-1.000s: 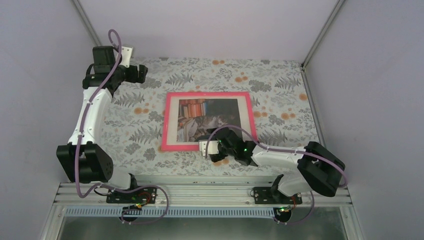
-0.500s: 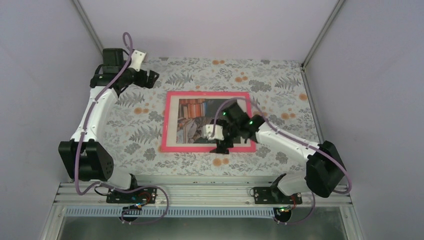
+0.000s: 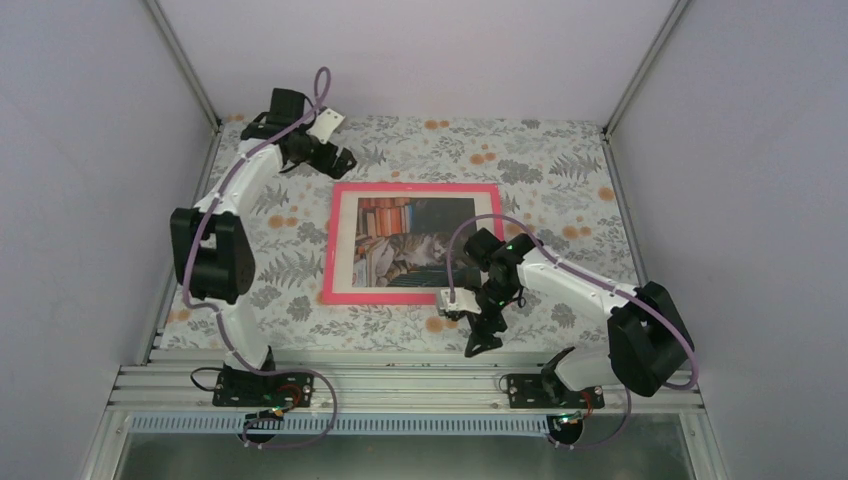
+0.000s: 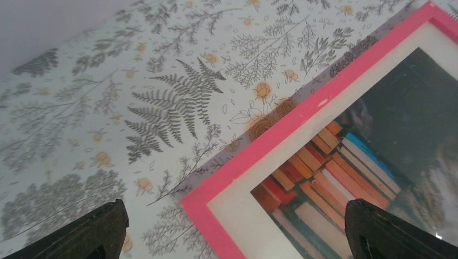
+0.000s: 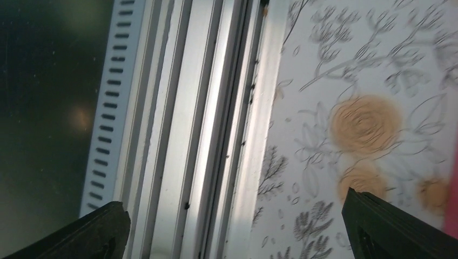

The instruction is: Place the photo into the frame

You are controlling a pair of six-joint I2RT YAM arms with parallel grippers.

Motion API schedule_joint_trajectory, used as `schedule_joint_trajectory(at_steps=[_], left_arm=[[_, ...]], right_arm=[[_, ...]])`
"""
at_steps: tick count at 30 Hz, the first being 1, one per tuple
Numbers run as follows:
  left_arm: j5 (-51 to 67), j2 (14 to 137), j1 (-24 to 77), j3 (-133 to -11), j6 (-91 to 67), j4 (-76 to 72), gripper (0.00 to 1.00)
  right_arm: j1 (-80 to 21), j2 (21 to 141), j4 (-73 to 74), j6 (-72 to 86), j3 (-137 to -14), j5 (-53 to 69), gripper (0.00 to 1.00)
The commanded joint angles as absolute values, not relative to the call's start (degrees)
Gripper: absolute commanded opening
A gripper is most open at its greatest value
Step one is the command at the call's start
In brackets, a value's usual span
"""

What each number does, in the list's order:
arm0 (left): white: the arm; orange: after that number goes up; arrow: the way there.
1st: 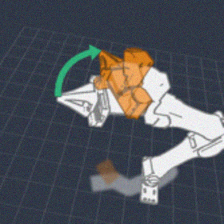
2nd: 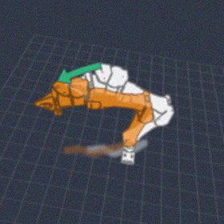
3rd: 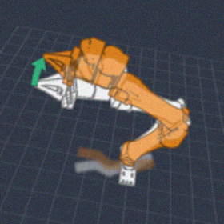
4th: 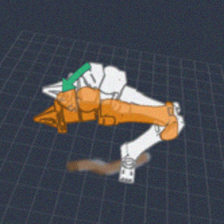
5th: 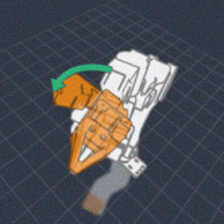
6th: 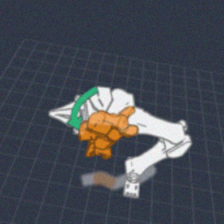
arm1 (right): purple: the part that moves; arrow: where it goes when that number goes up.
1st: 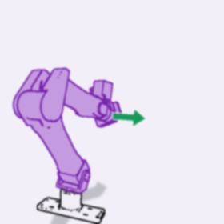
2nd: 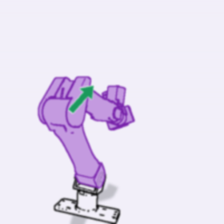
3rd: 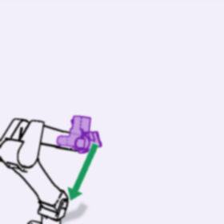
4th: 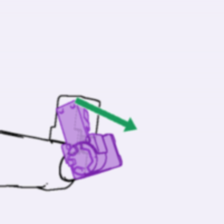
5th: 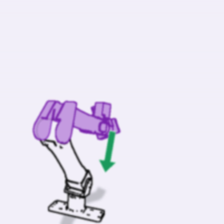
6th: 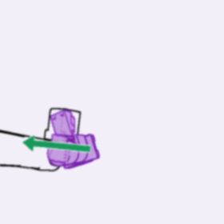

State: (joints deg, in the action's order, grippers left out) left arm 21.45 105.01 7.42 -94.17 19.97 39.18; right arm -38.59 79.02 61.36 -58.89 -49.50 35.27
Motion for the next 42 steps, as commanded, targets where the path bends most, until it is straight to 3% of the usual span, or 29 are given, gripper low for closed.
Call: schedule_joint_trajectory(at_steps=[1, 10, 21, 32, 42], left_arm=[[22.4, 111.7, 9.5, -99.6, 21.5, 41.9, 1.00], [19.6, 127.0, 11.2, -114.5, 21.9, 45.0, 1.00], [10.6, 150.8, 12.0, -146.1, 24.5, 54.3, 1.00], [7.0, 149.2, 12.8, -136.3, 30.3, 53.9, 1.00], [6.5, 133.5, 11.8, -108.0, 38.4, 47.7, 1.00]], right_arm=[[-38.5, 79.9, 61.4, -59.0, -46.6, 33.7, 0.96], [-35.1, 84.9, 57.4, -56.0, -45.2, 28.9, 0.97], [-30.5, 87.4, 55.9, -54.5, -43.0, 25.3, 0.97], [-22.5, 91.7, 54.9, -55.3, -46.0, 23.1, 0.97], [-15.3, 101.3, 53.5, -50.9, -58.6, 24.8, 0.98]])
